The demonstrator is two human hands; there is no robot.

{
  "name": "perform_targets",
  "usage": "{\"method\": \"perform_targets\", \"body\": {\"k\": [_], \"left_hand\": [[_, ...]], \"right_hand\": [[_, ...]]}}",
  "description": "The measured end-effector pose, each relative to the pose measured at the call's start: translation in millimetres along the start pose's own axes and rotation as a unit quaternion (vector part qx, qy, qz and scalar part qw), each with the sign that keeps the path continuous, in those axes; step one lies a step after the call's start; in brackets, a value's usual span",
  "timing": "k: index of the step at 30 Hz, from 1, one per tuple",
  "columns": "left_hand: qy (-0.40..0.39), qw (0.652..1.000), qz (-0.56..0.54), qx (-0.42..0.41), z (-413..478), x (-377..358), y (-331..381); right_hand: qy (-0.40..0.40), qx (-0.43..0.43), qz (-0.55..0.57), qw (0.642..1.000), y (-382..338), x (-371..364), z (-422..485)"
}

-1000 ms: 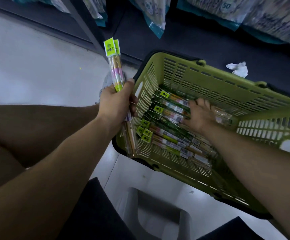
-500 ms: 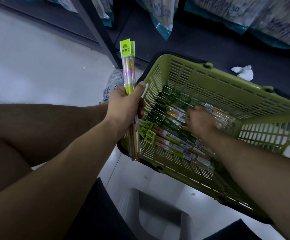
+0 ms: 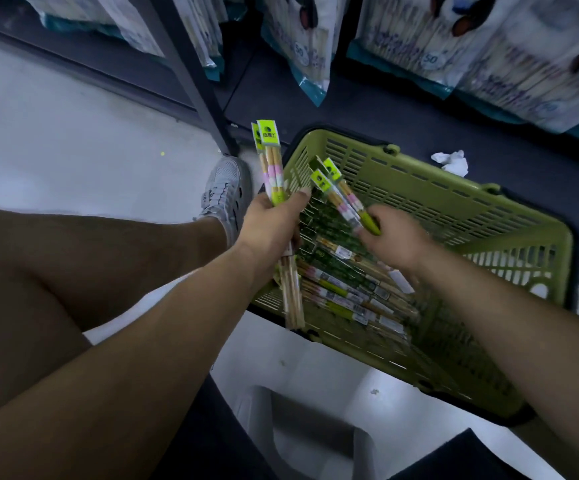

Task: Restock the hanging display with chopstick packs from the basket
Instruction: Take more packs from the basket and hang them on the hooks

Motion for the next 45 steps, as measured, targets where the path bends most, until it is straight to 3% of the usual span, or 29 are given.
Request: {"method": "perform_targets", "body": {"k": [6,10,13,16,18,20,22,29,36,45], "left_hand": [[-0.039,0.999,-0.011,0.006,-24,-30,11],[-0.047,0.991,-0.126,-0.007,-28,-33,17],[0.006,0.997,-0.062,-0.039,-24,-5,23],[0.052,0.997,-0.018,-0.047,-16,27,28],[0.073,0.997,0.012,-0.031,-10,45,25],[0.079,0.995,0.054,-0.016,-5,55,21],[0.08,0.991,0.103,-0.017,-5,58,15],[0.08,0.98,0.172,-0.059,-8,55,18],[0.079,0.982,0.164,-0.046,-11,50,22],[0.067,0.985,0.154,-0.026,-16,49,23]], "right_hand": [[0.047,0.085,0.162,0.982,-88,54,-51],[0.017,0.152,0.177,0.972,-128,53,-75],[0.019,0.125,0.24,0.962,-112,54,-67],[0.046,0.05,0.154,0.986,-59,38,-42],[-0.029,-0.011,0.036,0.999,-18,3,-26],[-0.133,-0.056,-0.041,0.989,15,-40,-21],[-0.176,-0.06,-0.08,0.979,27,-72,-23],[-0.08,-0.032,-0.142,0.986,28,-107,-20],[-0.085,0.022,-0.174,0.981,14,-120,-23],[-0.114,0.004,-0.17,0.979,9,-129,-24]]}}
Point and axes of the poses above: each hand's wrist, its own z-axis towards the middle knuckle, its own x-axis out of the back of the hand, y = z × x, the point moved 7 cm from there along z, towards the middle knuckle, and after that the axes turned 3 degrees about -x, right-handed, at the moved point
